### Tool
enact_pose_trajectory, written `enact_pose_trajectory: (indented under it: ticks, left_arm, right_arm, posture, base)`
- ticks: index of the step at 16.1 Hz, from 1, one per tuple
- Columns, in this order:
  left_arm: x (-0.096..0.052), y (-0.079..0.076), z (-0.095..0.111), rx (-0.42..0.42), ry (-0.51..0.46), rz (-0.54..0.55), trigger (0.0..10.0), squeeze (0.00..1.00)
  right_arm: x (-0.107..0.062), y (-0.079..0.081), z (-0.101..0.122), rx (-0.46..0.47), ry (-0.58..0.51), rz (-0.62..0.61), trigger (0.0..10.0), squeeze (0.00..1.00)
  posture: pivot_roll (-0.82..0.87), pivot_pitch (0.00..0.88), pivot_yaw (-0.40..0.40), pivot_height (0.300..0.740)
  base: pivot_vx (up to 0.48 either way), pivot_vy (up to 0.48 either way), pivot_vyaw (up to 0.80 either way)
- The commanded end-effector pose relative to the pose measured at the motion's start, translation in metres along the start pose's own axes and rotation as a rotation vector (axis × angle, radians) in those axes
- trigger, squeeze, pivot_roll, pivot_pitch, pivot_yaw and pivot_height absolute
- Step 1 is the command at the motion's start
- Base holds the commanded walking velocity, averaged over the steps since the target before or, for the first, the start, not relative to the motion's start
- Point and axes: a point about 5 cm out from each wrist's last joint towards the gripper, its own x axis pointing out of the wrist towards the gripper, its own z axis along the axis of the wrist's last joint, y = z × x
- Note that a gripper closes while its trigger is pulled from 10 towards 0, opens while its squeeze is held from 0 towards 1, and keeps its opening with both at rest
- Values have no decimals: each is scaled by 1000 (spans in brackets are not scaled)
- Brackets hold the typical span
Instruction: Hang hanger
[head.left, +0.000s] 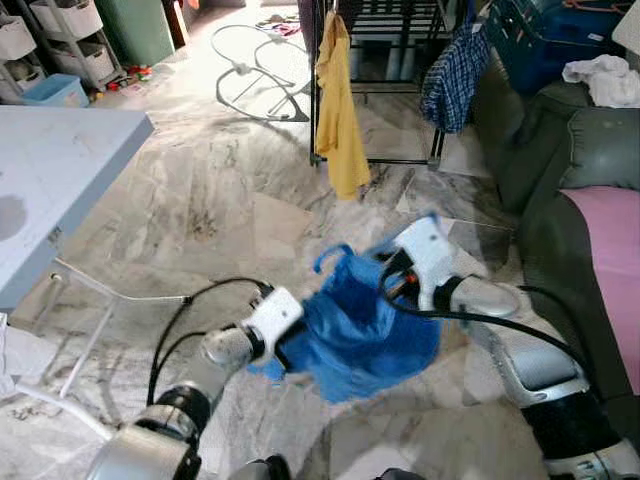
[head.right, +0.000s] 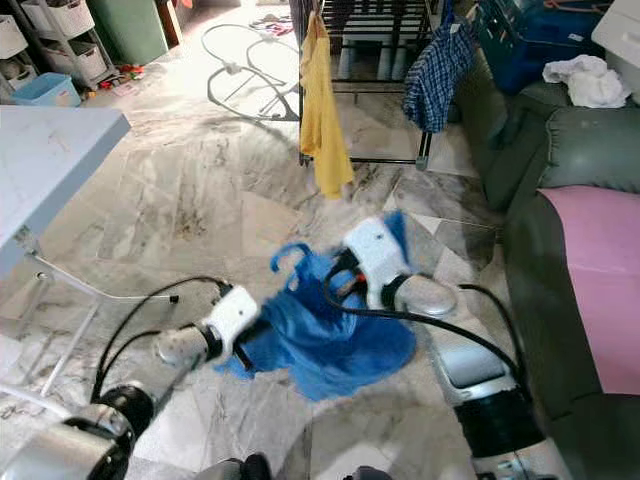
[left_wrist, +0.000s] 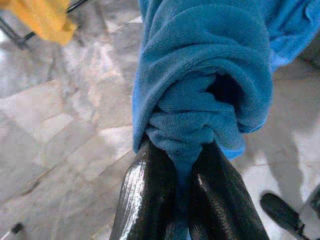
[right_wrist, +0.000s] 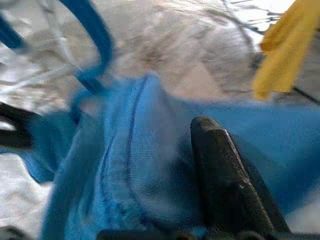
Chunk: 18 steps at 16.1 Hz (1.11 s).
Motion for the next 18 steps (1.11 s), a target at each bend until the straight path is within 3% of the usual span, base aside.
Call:
enact_pose_trajectory:
  ticks: [1,4,8,10,13,15,18]
  left_arm:
    - [-3,11,0,-27,7,55,0,0]
    - [-4,21,5,-52,6,103,0,0]
    - [-1,27,19,-68,-39,132,0,0]
    - [-2,30,21,-38,-50,136,0,0]
    - [-10,37,24,129,-48,70,0,0]
    - [-14,40,23,196,-41,33,0,0]
    - [-25,46,19,312,-17,-49,0,0]
  right_arm:
    - [-1,-5,1,-2,-10,-30,10000,1000]
    - [-1,11,-9,-6,12,79,10000,1000]
    - [-4,53,-23,-2,10,355,10000,1000]
    - [-10,56,-23,-36,-4,406,10000,1000]
    - [-16,24,-15,-125,-74,299,10000,1000]
    - [-21,11,-15,-151,-66,265,10000,1000]
    - [-33,-16,-22,-279,-17,214,10000,1000]
  posture:
    - [-314,88,35,740]
    - [-317,85,38,740]
    - [-310,87,34,740]
    - [-306,86,31,740]
    - [-307,88,34,740]
    - [-310,89,38,740]
    - [-308,97,46,740]
  base:
    - [0,0,0]
    - [0,0,0]
    - [0,0,0]
    - [0,0,0]
    - [0,0,0]
    - [0,0,0]
    - [0,0,0]
